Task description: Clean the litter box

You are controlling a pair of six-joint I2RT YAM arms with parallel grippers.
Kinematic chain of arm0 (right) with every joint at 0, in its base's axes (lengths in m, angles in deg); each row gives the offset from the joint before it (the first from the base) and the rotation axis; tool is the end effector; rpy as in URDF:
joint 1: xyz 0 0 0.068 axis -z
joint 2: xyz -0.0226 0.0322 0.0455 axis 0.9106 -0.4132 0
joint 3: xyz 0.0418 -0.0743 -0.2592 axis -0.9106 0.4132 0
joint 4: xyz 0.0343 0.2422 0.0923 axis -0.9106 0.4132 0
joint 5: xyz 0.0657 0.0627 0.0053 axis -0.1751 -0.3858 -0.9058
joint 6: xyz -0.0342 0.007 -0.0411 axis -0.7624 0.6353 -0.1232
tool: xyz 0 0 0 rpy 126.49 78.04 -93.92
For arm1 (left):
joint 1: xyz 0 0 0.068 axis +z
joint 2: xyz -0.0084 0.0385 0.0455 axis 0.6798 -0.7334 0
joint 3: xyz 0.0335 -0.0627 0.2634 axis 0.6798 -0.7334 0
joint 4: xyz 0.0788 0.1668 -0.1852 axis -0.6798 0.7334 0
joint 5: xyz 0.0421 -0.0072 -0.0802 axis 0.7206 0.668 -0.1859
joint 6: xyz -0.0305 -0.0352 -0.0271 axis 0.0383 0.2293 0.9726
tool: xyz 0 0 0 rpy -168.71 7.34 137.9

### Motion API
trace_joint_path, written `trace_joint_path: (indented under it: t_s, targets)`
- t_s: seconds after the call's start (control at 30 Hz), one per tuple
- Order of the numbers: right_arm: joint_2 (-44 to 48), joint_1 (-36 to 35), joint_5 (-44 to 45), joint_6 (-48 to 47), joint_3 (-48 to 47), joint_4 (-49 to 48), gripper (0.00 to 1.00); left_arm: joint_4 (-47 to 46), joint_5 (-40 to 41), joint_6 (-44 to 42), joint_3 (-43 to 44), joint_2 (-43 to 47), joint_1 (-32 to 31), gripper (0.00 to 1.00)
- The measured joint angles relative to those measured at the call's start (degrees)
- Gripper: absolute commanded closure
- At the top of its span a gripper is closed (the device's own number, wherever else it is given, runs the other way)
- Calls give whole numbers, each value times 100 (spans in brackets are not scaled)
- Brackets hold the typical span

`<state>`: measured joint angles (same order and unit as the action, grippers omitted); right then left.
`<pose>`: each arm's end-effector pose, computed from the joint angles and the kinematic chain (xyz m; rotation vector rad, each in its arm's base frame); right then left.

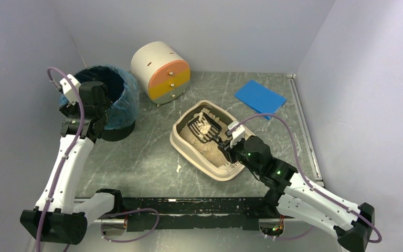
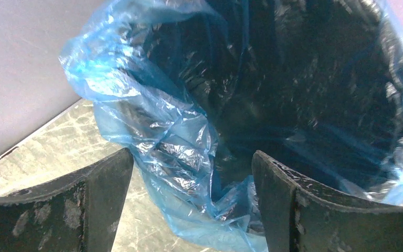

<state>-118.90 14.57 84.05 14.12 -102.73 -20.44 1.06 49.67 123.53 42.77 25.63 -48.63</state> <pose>0.1125 0.1283 0.2674 -0.7262 1.8078 0.4056 0.2104 0.0024 0.3788 -0.9178 1.7866 0.3061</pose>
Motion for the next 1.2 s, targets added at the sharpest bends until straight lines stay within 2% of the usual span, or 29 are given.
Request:
trace_joint_path:
  t_s: [0.17, 0.3, 0.37, 0.57, 0.67, 0.73, 0.97, 1.2]
  targets:
    - [0, 0, 4, -116, -223, 15, 100, -275, -20, 39, -435, -26, 0, 21]
    - [-4, 0, 42, -304, -629, 155, 100, -407, -39, 39, -468, -55, 4, 30]
    - [-42, 0, 46, -400, -881, 258, 100, -487, -61, 13, -498, -39, 11, 31]
    - [-501, 0, 46, -592, -1792, 636, 100, -601, -271, -31, -529, -90, 11, 15]
    - [-673, -4, -7, -592, -2022, 839, 100, -627, -330, -22, -529, -173, 11, 16]
    - [-708, -4, -31, -590, -2050, 925, 100, -638, -382, -31, -529, -188, 11, 19]
    - [-671, -4, -81, -577, -2050, 1091, 100, -623, -605, -37, -446, -236, 13, 42]
    - [-892, -4, -138, -619, -2575, 1285, 100, -487, -780, -236, -334, -144, 11, 46]
